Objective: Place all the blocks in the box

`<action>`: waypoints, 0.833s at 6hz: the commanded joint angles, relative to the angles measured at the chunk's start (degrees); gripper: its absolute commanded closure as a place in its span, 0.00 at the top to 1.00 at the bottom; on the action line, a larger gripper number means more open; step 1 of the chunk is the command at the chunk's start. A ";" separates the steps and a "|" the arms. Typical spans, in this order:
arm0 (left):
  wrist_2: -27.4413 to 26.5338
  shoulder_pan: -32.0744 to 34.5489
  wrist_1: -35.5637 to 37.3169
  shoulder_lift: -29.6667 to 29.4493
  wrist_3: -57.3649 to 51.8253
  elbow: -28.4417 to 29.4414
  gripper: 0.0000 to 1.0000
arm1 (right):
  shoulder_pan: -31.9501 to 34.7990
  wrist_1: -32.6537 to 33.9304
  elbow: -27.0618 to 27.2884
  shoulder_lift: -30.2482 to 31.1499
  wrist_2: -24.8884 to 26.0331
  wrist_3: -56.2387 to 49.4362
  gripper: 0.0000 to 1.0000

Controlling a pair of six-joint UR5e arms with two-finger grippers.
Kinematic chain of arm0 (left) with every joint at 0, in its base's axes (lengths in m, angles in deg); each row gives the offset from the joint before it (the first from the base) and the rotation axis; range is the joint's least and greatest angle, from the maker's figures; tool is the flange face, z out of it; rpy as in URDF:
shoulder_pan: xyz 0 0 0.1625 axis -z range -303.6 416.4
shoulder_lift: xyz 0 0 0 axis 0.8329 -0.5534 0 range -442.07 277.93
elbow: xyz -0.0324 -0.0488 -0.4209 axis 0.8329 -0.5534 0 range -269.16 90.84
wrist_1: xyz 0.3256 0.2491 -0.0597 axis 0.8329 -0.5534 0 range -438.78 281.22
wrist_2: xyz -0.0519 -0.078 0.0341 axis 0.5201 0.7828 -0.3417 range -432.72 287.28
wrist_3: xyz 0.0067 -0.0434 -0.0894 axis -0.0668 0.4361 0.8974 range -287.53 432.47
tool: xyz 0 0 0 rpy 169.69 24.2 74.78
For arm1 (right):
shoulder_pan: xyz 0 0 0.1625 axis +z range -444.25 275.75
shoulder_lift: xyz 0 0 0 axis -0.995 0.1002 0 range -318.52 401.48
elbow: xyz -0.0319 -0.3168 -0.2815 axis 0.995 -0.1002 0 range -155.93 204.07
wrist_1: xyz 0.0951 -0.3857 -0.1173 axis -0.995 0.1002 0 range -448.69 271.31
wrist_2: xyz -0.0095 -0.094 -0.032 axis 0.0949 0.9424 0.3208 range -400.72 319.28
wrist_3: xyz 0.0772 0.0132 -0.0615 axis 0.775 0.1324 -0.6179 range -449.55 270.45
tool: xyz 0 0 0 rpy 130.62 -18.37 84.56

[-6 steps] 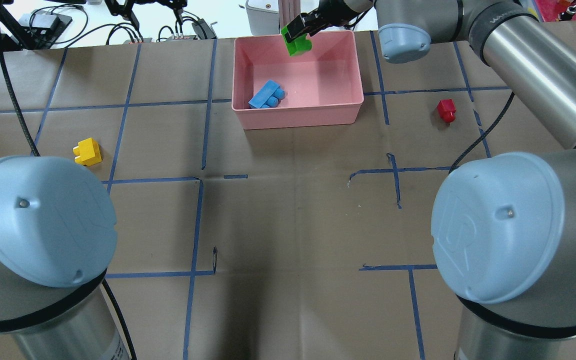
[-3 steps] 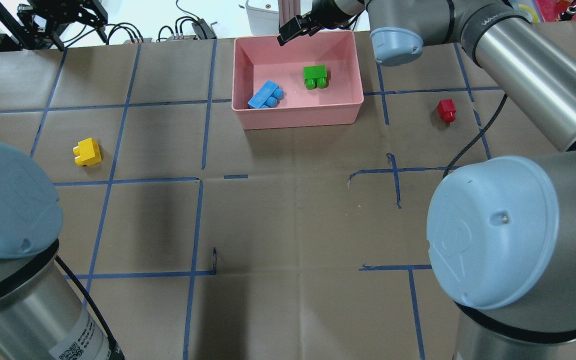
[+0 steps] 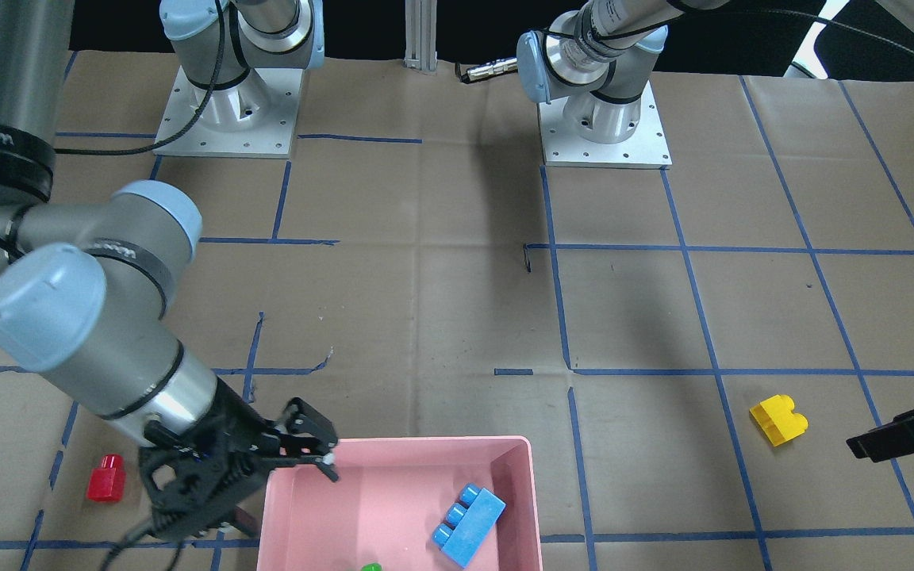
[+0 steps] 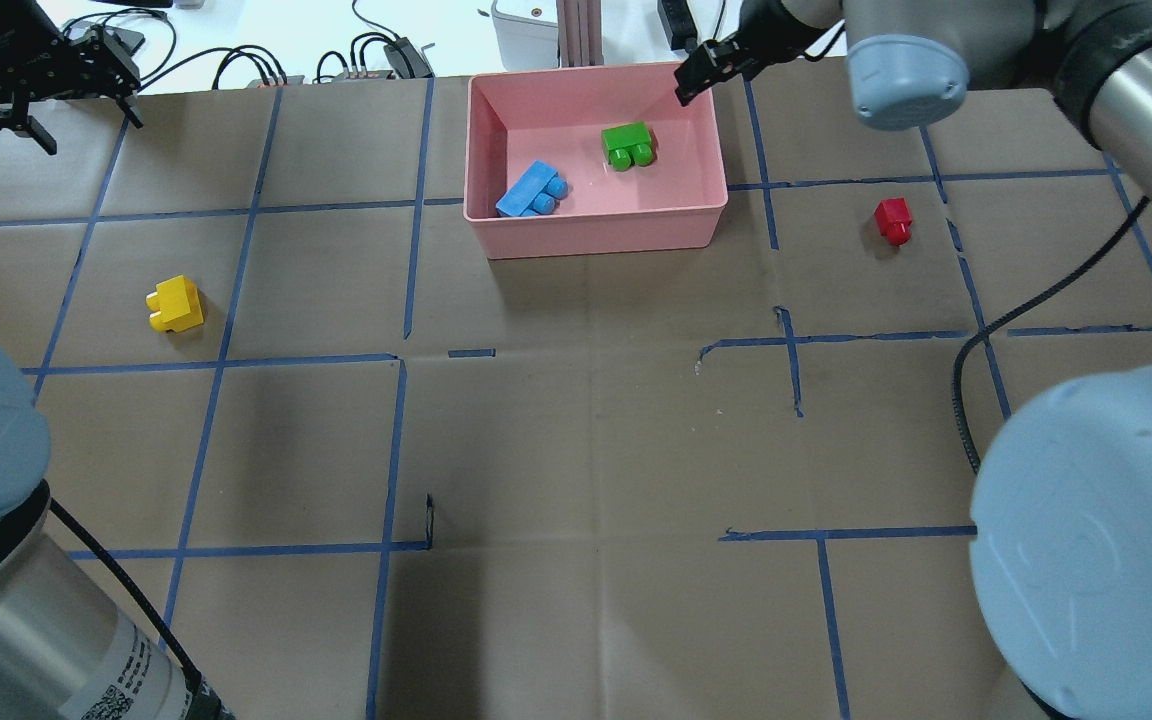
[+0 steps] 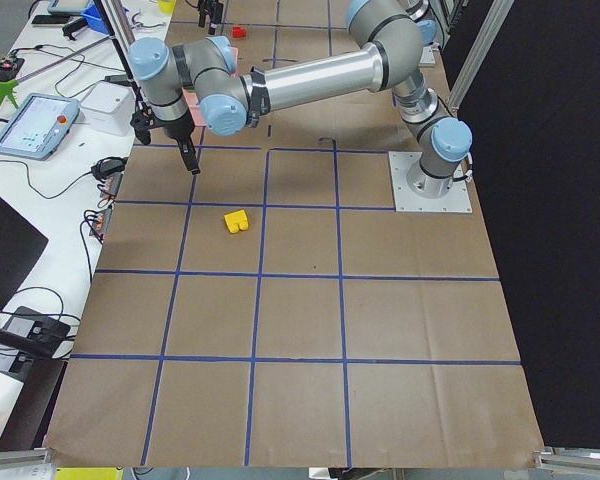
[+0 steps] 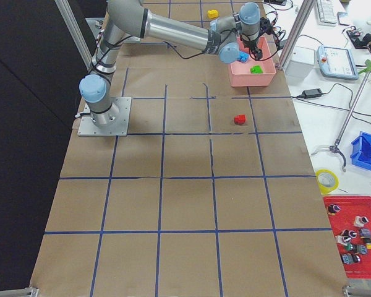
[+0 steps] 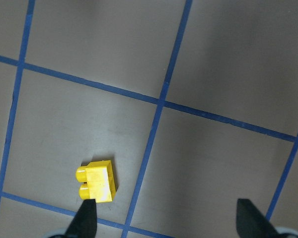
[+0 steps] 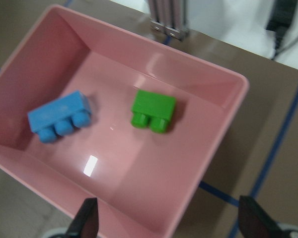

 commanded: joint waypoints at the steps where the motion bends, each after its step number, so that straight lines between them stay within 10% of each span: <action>1: 0.14 -2.79 6.41 2.28 -1.30 -8.33 0.99 | -9.17 -1.11 9.86 7.02 8.67 -7.20 0.99; 5: 0.14 -3.58 28.57 4.50 -0.17 -30.68 0.99 | -14.24 10.39 17.13 -0.57 9.12 4.13 0.93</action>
